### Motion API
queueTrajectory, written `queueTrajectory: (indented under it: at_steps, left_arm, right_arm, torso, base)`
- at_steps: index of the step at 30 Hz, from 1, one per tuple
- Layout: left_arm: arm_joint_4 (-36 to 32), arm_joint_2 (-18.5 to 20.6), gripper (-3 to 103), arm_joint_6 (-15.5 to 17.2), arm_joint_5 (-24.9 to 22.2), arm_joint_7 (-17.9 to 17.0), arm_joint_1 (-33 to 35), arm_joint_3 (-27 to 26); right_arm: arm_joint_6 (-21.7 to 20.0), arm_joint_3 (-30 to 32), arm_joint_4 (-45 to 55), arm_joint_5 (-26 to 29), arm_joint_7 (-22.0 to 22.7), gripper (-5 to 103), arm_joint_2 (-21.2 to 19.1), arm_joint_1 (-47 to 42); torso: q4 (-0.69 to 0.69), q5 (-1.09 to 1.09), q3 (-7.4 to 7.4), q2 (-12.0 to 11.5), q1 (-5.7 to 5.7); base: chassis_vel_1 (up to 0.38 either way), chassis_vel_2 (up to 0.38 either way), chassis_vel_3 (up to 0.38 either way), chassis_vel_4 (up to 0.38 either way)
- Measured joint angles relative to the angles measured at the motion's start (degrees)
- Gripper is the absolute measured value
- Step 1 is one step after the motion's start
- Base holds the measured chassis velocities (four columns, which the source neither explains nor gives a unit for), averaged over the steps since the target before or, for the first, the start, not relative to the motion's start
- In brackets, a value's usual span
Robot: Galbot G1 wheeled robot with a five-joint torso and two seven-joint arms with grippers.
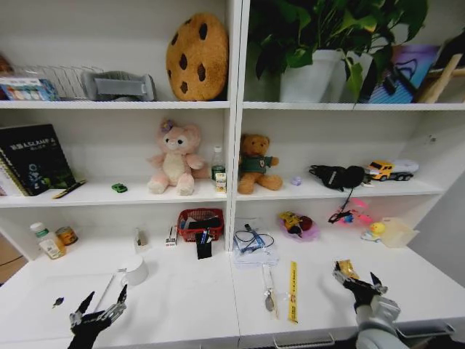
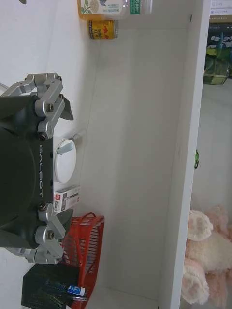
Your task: Organize the objects on the table.
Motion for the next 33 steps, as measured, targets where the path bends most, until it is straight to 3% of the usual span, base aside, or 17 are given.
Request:
queueTrajectory:
  at_steps: [8,15,16,17,19,28,29,31,33]
  left_arm:
    - [0.0,0.0,100,0.0,0.0,0.0,0.0,0.0]
    - [0.0,0.0,100,0.0,0.0,0.0,0.0,0.0]
    - [0.0,0.0,100,0.0,0.0,0.0,0.0,0.0]
    - [0.0,0.0,100,0.0,0.0,0.0,0.0,0.0]
    - [0.0,0.0,100,0.0,0.0,0.0,0.0,0.0]
    - [0.0,0.0,100,0.0,0.0,0.0,0.0,0.0]
    - [0.0,0.0,100,0.0,0.0,0.0,0.0,0.0]
    - [0.0,0.0,100,0.0,0.0,0.0,0.0,0.0]
    - [0.0,0.0,100,0.0,0.0,0.0,0.0,0.0]
  right_arm:
    - [0.3,-2.8,-8.7,1.4,-0.7,100,-4.8,5.8]
    - [0.2,-7.2,-14.6,1.5,-1.5,103,-5.6,10.1]
    - [0.0,-8.0,-16.0,1.5,-1.5,95,-5.7,11.2]
    - [0.0,-8.0,-16.0,1.5,-1.5,95,-5.7,11.2]
    - [0.0,-9.3,-17.9,1.5,-1.6,84,-5.7,12.7]
    - [0.2,-10.1,-18.7,0.5,-1.5,57,-5.2,13.1]
    - [0.4,-10.1,-18.7,0.3,-1.5,47,-5.1,12.9]
    - [0.5,-10.1,-18.7,0.1,-1.5,47,-5.1,12.8]
    - [1.1,-10.0,-18.5,-0.6,-1.6,30,-5.0,12.6]
  torso:
    - [-0.02,-0.01,0.00,0.0,-0.01]
    - [0.00,-0.01,0.00,0.0,-0.01]
    - [0.00,-0.01,0.00,0.0,-0.01]
    - [0.00,-0.01,0.00,0.0,-0.01]
    - [0.00,-0.01,0.00,0.0,-0.01]
    - [0.00,-0.02,0.00,0.0,-0.01]
    - [0.00,-0.02,0.00,0.0,-0.01]
    - [-0.01,-0.02,0.00,0.0,-0.01]
    - [-0.01,-0.02,0.00,0.0,-0.01]
  base:
    - [0.000,0.000,0.000,0.000]
    - [0.000,0.000,0.000,0.000]
    - [0.000,0.000,0.000,0.000]
    - [0.000,0.000,0.000,0.000]
    - [0.000,0.000,0.000,0.000]
    - [0.000,0.000,0.000,0.000]
    - [0.000,0.000,0.000,0.000]
    - [0.000,0.000,0.000,0.000]
    - [0.000,0.000,0.000,0.000]
